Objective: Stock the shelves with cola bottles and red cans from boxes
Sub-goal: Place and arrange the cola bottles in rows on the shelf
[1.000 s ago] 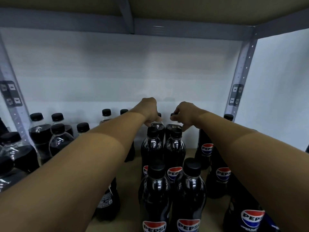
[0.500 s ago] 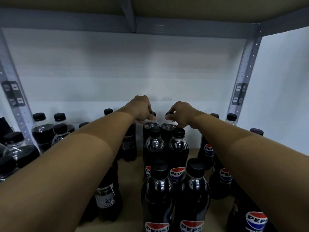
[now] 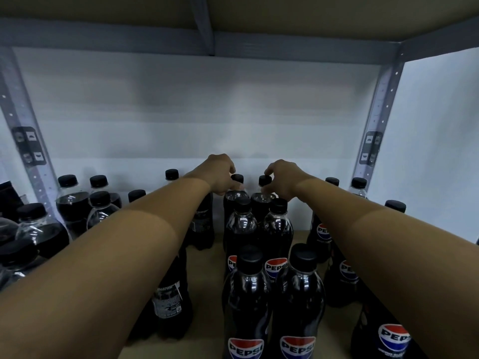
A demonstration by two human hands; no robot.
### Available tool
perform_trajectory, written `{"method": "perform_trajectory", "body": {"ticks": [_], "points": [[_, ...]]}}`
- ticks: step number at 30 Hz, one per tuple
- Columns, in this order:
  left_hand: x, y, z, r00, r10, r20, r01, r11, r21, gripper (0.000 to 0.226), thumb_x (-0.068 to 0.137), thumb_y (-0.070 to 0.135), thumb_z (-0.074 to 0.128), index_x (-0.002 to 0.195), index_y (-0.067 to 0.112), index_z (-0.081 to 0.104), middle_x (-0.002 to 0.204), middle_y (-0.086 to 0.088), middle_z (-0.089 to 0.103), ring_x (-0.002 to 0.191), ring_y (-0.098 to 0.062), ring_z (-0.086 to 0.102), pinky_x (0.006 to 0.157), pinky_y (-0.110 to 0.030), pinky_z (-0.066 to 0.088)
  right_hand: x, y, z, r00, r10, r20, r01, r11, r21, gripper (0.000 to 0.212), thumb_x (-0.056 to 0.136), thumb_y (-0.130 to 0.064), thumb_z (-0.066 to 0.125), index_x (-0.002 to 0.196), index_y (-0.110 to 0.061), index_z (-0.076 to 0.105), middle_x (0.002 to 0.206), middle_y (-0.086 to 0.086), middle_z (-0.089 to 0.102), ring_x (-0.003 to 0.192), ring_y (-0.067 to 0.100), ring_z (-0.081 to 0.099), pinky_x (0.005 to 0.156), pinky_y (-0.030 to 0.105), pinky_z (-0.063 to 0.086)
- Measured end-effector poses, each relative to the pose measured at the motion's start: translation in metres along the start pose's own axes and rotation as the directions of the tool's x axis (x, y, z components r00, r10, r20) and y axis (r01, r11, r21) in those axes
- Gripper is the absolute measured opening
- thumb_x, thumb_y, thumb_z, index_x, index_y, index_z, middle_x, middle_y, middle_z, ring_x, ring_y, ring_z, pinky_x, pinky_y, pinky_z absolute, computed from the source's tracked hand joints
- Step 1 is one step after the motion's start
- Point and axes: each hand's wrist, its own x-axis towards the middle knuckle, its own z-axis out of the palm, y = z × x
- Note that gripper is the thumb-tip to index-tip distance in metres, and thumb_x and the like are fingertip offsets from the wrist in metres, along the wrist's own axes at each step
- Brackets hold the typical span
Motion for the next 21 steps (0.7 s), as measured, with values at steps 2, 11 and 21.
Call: {"method": "perform_trajectory", "body": {"ticks": [2, 11, 21], "points": [[-0.005, -0.003, -0.003, 1.0, 0.001, 0.004, -0.001, 1.0, 0.01, 0.067, 0.082, 0.039, 0.086, 0.135, 0.008, 0.059, 0.118, -0.011, 0.069, 0.085, -0.031, 0.077, 0.087, -0.037, 0.061, -0.002, 0.0, -0.002, 1.0, 0.019, 0.002, -0.019, 1.0, -0.011, 0.047, 0.091, -0.014, 0.073, 0.133, 0.0, 0.057, 0.105, 0.013, 0.059, 0.093, 0.039, 0.069, 0.057, 0.033, 0.057], [-0.065, -0.014, -0.045, 0.999, -0.003, 0.032, 0.002, 1.0, 0.008, 0.032, 0.088, 0.041, 0.08, 0.105, 0.014, 0.073, 0.086, -0.007, 0.079, 0.083, -0.023, 0.077, 0.084, -0.036, 0.063, -0.043, -0.03, -0.026, 0.996, -0.06, -0.07, 0.053, 0.995, -0.087, 0.054, 0.094, -0.025, 0.071, 0.142, -0.008, 0.054, 0.143, 0.008, 0.056, 0.132, 0.028, 0.052, 0.102, 0.031, 0.043], [-0.16, -0.046, -0.099, 1.0, 0.02, 0.013, -0.021, 0.996, 0.087, 0.022, 0.089, 0.043, 0.078, 0.1, 0.024, 0.08, 0.09, 0.01, 0.076, 0.091, -0.009, 0.071, 0.09, -0.031, 0.056, -0.113, -0.106, -0.018, 0.956, -0.291, -0.027, 0.293, 0.954, 0.064, 0.034, 0.089, -0.03, 0.078, 0.119, -0.017, 0.07, 0.118, 0.002, 0.065, 0.093, 0.016, 0.061, 0.081, 0.025, 0.043]]}}
